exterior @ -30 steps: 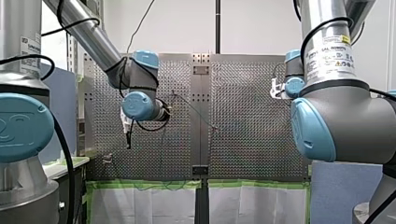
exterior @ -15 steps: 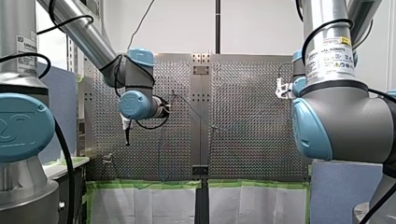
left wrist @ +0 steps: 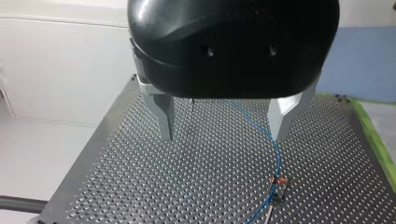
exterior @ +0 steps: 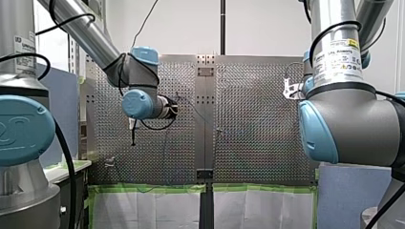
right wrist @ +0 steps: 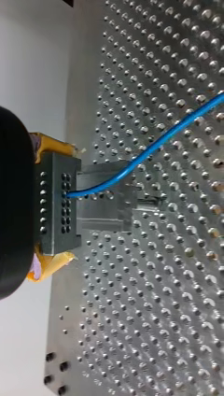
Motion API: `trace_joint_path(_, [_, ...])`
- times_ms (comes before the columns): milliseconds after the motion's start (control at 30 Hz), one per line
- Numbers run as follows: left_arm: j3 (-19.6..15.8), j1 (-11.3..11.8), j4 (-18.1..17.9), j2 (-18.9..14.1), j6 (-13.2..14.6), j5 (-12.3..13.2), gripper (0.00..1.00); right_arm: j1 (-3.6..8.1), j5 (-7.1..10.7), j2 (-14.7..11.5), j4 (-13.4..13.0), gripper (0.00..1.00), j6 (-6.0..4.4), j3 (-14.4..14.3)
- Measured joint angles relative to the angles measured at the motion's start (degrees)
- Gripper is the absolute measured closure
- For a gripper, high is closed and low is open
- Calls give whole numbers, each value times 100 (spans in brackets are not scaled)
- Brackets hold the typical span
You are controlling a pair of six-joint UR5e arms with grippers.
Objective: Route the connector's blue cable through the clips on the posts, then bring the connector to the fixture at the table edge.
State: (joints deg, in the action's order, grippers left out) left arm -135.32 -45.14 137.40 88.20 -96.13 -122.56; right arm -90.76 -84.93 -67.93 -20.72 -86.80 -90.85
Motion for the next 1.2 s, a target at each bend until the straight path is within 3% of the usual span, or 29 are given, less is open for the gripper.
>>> trace_joint_path(333, [63, -2, 74, 301, 154, -118, 0, 113, 458, 69, 69, 100, 5, 166])
trace_joint_path(467, [67, -5, 84, 211, 129, -140, 0, 159, 647, 169, 124, 100, 30, 249])
trace_joint_path(633, [69, -6, 86, 47, 57, -152, 0, 207, 914, 366, 219, 100, 202, 315])
trace_joint_path(733, [77, -6, 91, 85, 91, -161, 0, 235, 1058, 406, 203, 100, 243, 323])
trace_joint_path(933, [85, 4, 139, 255, 139, -255, 0, 294, 1327, 422, 163, 100, 260, 340])
trace_joint_path(1200, [74, 15, 148, -16, -14, -282, 0, 386, 1697, 421, 127, 100, 255, 389])
